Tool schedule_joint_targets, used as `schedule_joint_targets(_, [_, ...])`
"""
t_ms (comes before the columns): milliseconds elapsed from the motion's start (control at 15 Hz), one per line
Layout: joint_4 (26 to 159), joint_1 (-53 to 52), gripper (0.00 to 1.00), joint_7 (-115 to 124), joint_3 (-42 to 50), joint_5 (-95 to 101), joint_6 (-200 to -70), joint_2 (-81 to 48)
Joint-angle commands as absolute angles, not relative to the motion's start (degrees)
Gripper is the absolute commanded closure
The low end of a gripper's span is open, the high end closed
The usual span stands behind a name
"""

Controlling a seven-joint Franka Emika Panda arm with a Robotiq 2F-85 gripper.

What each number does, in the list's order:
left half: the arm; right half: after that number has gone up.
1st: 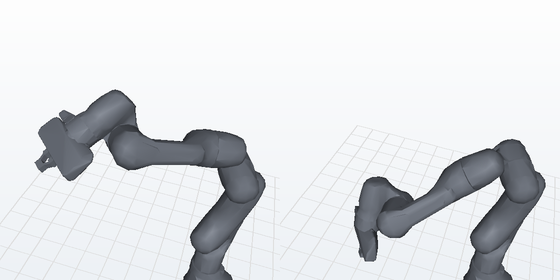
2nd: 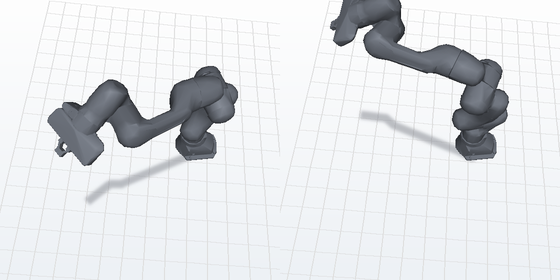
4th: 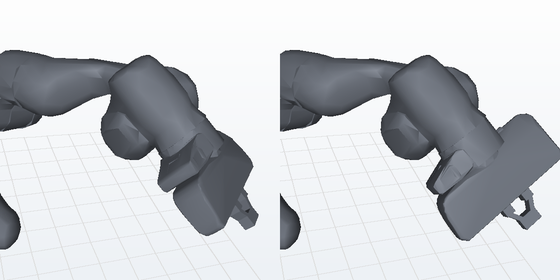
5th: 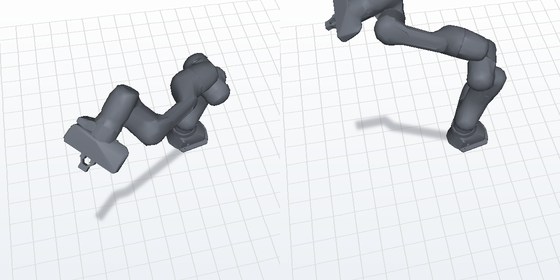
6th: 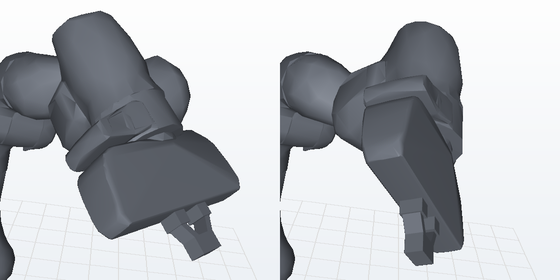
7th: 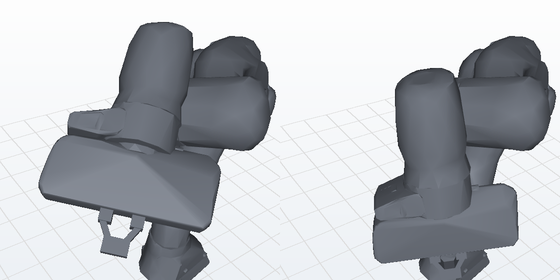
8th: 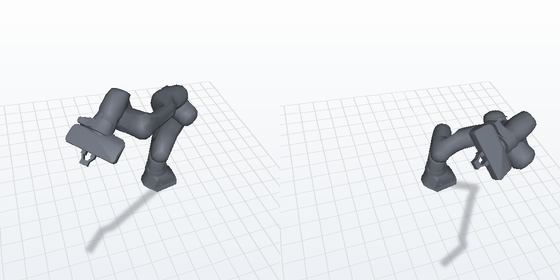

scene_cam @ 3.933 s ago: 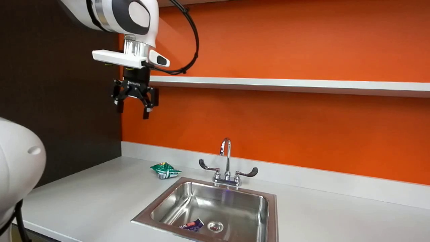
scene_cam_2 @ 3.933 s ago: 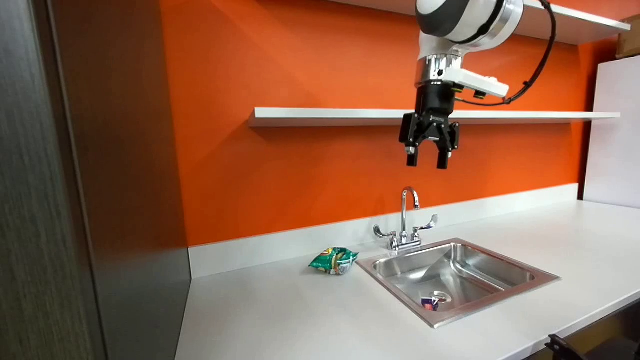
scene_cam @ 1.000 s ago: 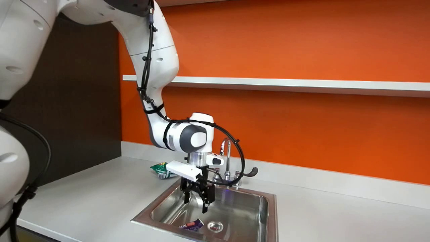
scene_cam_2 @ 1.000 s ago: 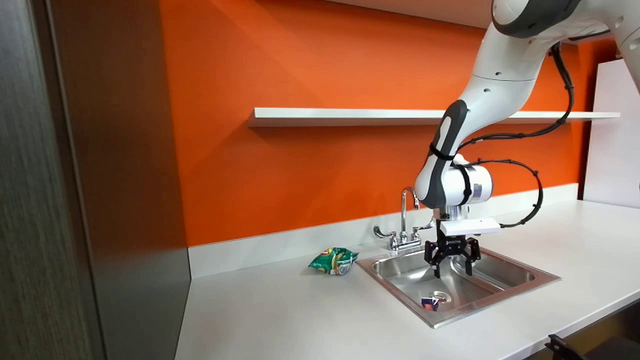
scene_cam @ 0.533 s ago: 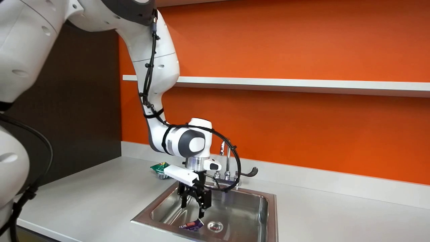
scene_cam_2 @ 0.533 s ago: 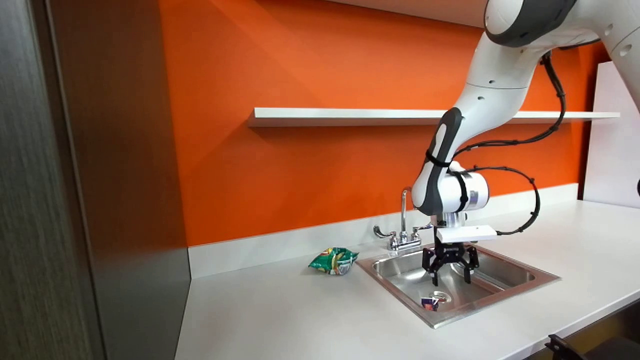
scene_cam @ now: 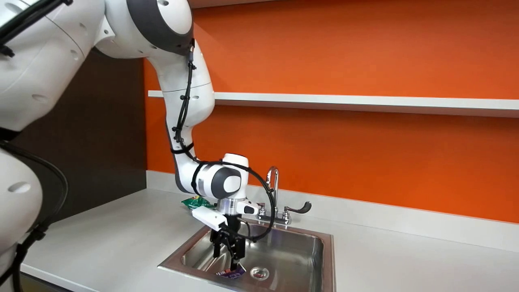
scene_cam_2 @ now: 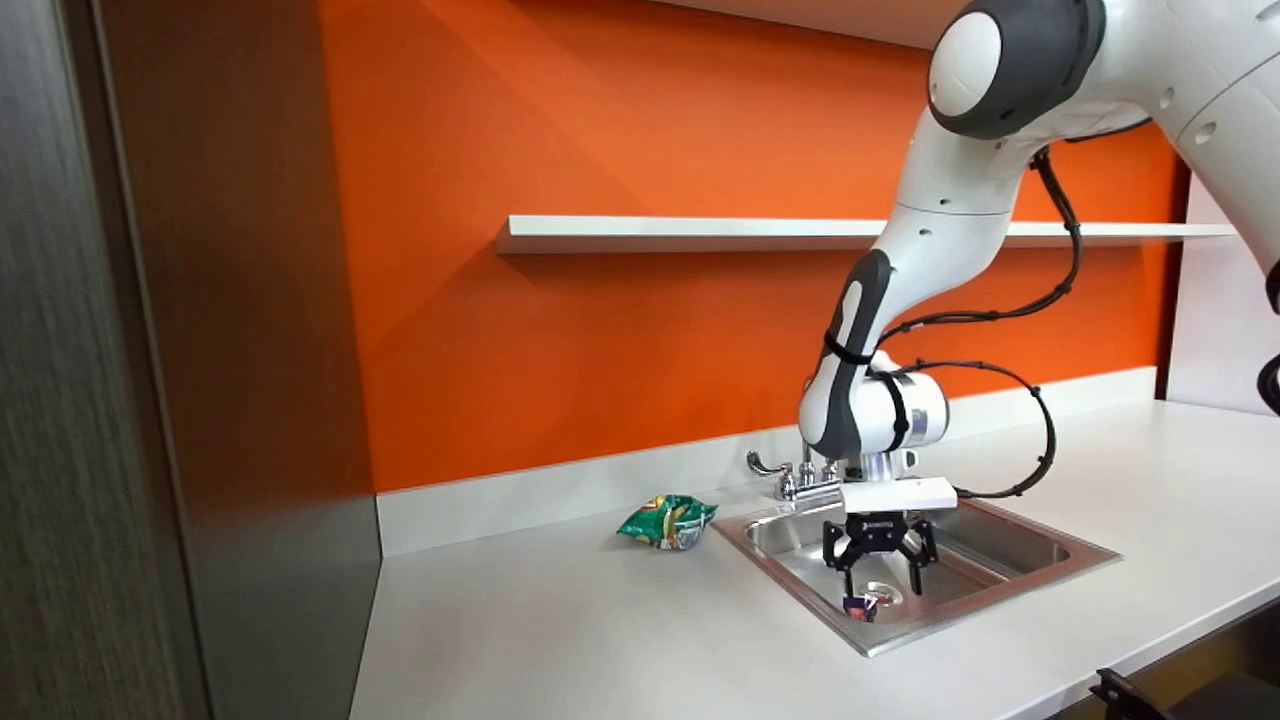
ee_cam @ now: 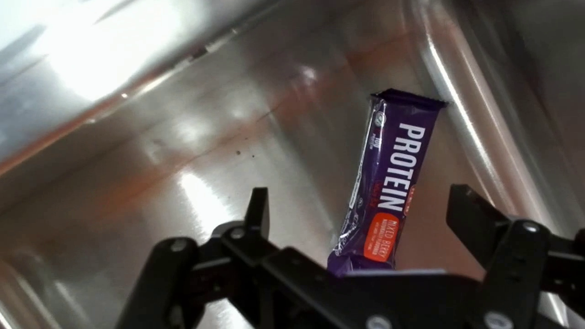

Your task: Remove the purple packet from the sink and place it on the left side of the counter.

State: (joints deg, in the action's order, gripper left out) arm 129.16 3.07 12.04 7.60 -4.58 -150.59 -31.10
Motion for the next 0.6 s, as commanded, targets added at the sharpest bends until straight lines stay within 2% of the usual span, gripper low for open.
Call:
schedule_joint_targets(0, [129.7,-0.1,0.0,19.5,9.7,-4.6,-151.7,-31.3])
schedule_joint_targets(533, [131.3,-5.7,0.0,29.9,14.6,-3.6,-156.4,-33.6])
